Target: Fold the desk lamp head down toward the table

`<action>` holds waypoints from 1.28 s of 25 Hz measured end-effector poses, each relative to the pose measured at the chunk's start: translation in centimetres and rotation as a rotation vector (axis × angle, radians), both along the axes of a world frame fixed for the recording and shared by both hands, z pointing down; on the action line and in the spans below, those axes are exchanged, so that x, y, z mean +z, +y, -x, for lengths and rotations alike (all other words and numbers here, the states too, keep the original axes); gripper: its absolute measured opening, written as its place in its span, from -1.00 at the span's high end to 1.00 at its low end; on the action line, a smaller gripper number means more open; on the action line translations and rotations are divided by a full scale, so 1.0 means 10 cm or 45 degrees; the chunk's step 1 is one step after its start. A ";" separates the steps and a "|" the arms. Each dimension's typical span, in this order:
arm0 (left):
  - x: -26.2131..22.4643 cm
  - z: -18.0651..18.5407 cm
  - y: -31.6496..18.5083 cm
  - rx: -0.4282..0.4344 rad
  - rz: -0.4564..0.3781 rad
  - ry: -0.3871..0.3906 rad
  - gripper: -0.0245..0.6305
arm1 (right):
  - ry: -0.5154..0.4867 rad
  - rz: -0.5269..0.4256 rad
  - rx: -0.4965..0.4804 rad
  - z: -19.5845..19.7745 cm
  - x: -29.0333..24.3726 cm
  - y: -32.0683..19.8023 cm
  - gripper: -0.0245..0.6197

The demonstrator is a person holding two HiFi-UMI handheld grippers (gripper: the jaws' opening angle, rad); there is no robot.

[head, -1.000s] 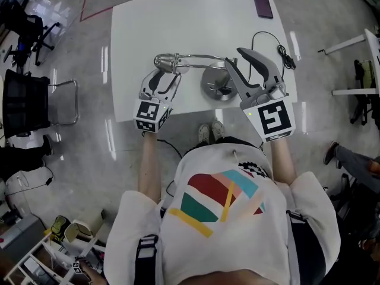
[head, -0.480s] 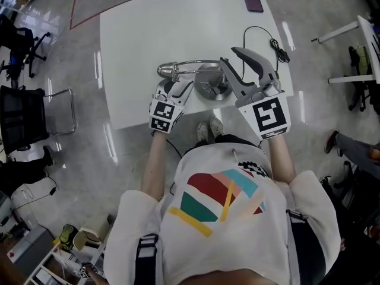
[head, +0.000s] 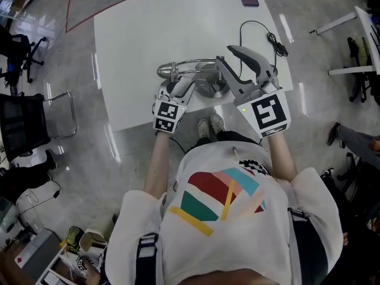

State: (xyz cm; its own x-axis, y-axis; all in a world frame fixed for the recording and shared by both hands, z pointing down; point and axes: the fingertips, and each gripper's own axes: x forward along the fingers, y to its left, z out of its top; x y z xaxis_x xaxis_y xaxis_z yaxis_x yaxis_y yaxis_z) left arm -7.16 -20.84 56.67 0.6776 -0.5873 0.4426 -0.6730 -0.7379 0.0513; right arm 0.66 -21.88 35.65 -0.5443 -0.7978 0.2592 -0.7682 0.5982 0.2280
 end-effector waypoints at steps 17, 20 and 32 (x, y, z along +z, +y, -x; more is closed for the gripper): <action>0.07 0.42 -0.03 -0.166 -0.041 -0.021 0.21 | 0.009 -0.002 -0.021 -0.06 0.03 0.11 0.54; -0.21 0.66 -0.03 -0.173 -0.178 -0.059 0.21 | 0.013 -0.011 -0.035 -0.06 0.02 0.14 0.54; -0.80 0.58 -0.01 0.025 -0.346 -0.188 0.56 | 0.003 -0.009 -0.090 0.05 0.04 0.23 0.54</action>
State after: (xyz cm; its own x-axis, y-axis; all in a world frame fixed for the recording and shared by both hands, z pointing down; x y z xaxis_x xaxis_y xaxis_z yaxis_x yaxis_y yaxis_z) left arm -12.94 -20.91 48.68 0.6299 -0.6852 0.3657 -0.6440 -0.7240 -0.2474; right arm 0.14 -19.58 36.02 -0.5987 -0.7592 0.2552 -0.7235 0.6493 0.2343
